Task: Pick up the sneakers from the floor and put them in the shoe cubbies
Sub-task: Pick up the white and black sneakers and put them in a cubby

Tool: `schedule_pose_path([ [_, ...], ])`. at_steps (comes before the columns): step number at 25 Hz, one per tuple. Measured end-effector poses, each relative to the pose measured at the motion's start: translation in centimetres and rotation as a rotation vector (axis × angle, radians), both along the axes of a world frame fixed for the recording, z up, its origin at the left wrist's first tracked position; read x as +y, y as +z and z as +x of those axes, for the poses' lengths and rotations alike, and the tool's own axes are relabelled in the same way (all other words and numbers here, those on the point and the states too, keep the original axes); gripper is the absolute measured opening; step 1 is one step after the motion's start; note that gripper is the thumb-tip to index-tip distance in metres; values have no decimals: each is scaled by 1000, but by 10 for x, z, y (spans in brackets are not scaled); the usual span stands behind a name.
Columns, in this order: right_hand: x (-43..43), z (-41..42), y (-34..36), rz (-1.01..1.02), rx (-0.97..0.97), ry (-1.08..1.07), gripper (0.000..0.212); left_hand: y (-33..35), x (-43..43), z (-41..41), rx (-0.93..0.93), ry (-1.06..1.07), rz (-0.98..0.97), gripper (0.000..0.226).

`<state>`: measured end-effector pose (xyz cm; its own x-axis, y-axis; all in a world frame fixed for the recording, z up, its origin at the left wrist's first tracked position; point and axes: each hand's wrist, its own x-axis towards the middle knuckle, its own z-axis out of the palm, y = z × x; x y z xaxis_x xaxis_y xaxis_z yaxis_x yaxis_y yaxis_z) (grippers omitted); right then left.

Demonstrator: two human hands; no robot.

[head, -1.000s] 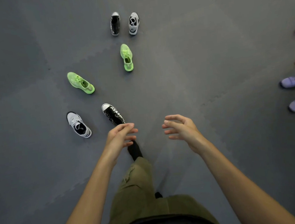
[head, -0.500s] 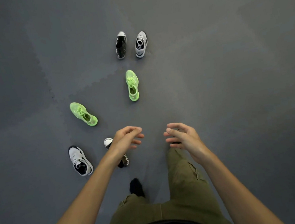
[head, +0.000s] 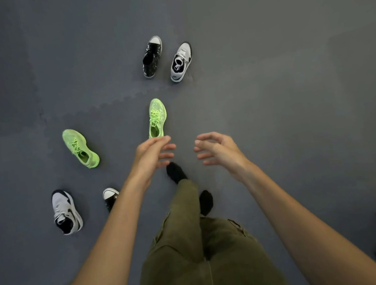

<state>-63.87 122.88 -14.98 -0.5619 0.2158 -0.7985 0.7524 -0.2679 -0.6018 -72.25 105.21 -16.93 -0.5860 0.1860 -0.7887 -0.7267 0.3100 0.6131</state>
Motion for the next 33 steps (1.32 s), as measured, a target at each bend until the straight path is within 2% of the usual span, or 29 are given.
schedule_pose_path([
  [5, 41, -105, -52, 72, -17, 106, 31, -46, 62, -95, -31, 21, 40, 28],
  [10, 70, -195, -152, 155, -45, 201, 35, -129, 105, -178, -67, 8, 1, 26],
  [13, 92, -243, -222, 277, -45, 326, 47, -193, 121, -220, -98, 3, -50, 28],
  [17, 117, -299, -323, 430, -49, 502, 46, -291, 145, -267, -61, 30, -98, 24],
  [22, 131, -338, -455, 578, -33, 652, 60, -422, 183, -300, -7, 141, -101, 13],
  [24, 140, -356, -499, 678, -29, 724, 59, -471, 194, -313, 9, 165, -116, 11],
  [26, 149, -376, -534, 815, 16, 749, 54, -511, 203, -327, 37, 170, -136, 13],
  [29, 155, -407, -572, 977, 208, 751, 44, -551, 209, -350, 81, 185, -149, 10],
  [31, 157, -428, -589, 1023, 295, 809, 46, -566, 211, -361, 94, 207, -148, 3],
  [33, 159, -442, -603, 1004, 270, 865, 53, -578, 213, -366, 97, 199, -160, 9],
])
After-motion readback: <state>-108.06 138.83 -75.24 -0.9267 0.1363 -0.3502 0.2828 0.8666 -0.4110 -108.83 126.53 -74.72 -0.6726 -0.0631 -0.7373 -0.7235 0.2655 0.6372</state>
